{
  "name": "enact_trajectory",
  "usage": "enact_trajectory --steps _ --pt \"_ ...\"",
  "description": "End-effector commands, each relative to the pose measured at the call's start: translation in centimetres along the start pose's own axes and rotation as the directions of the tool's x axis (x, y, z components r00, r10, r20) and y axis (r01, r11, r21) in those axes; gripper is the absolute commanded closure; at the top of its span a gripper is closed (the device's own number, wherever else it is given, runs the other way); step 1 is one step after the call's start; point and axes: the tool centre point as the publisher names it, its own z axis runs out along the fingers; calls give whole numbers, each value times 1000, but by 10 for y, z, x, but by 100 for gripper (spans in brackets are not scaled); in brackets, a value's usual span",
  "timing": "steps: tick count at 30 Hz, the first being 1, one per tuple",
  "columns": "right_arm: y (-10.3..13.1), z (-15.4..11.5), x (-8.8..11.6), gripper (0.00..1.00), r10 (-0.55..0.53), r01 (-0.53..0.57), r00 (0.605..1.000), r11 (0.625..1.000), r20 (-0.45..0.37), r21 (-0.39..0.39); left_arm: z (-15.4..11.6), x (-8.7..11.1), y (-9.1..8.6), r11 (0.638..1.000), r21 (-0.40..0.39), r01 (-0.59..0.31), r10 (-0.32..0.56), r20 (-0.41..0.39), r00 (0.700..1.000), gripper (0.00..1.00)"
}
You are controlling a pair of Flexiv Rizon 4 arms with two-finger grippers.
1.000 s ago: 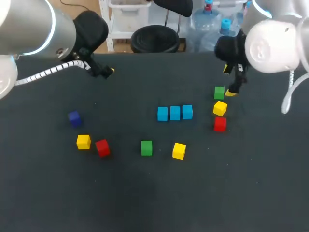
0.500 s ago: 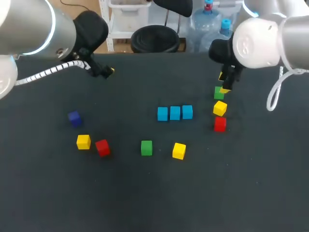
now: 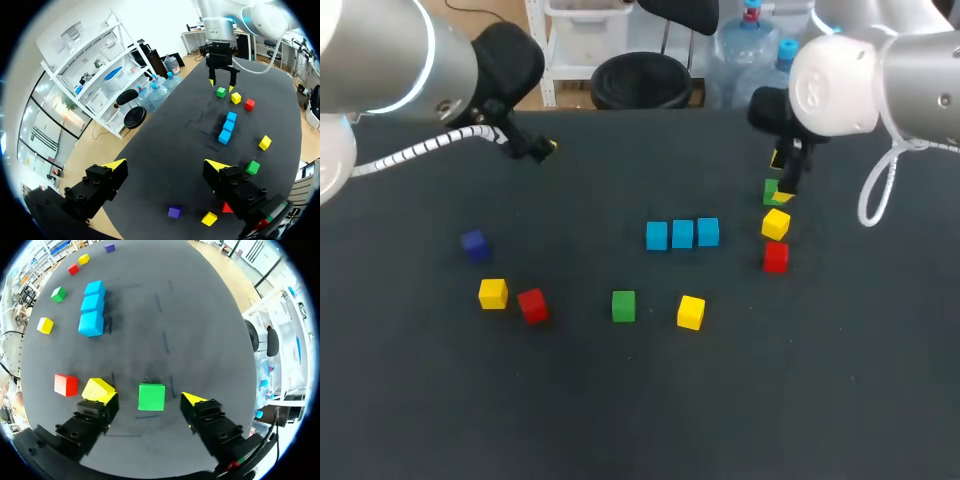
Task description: Place the blue cubes, place green cubes on the blue cubes, place the yellow cubes on the green cubes, then place the red cubes on the yellow cubes, and place purple cube on the red cubes.
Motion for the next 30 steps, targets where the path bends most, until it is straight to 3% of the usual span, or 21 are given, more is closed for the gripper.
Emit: enact_trajectory --steps 1,2,4,5,8,16,20,21,22,23,30 --pt "-5 4 -2 36 3 -3 1000 1000 0 -13 0 0 -1 1000 -3 1 -1 -2 1000 0" --pt "-5 4 -2 48 4 -4 1000 1000 -1 -16 0 0 -1 1000 -3 1 -1 -2 1000 0" --pt "-5 6 -2 51 14 -14 1000 1000 4 -22 0 0 -1 1000 -3 1 -1 -2 1000 0" --pt "-5 7 -2 48 16 -16 1000 1000 6 -24 0 0 -1 1000 -3 1 -1 -2 1000 0" --pt "-4 9 -1 27 21 -21 1000 999 5 -28 0 0 -1 1000 -3 1 -1 -2 1000 0" --pt "-3 16 1 23 22 -22 1000 999 -5 -38 0 0 -1 1000 -3 1 -1 -2 1000 0" --pt "-4 17 1 60 22 -22 1000 999 -6 -40 0 0 -1 1000 -3 1 -1 -2 1000 0" --pt "-4 17 1 73 23 -23 1000 999 -5 -40 0 0 -1 1000 -3 1 -1 -2 1000 0" --pt "-4 17 1 95 24 -25 1000 999 -5 -40 0 0 -1 1000 -3 1 -1 -2 1000 0" --pt "-4 17 0 100 25 -25 1000 999 -4 -39 0 0 -1 1000 -3 1 -1 -2 1000 0" --pt "-6 14 1 100 42 -41 999 998 2 -48 0 0 -1 1000 -3 1 -1 -2 1000 0"
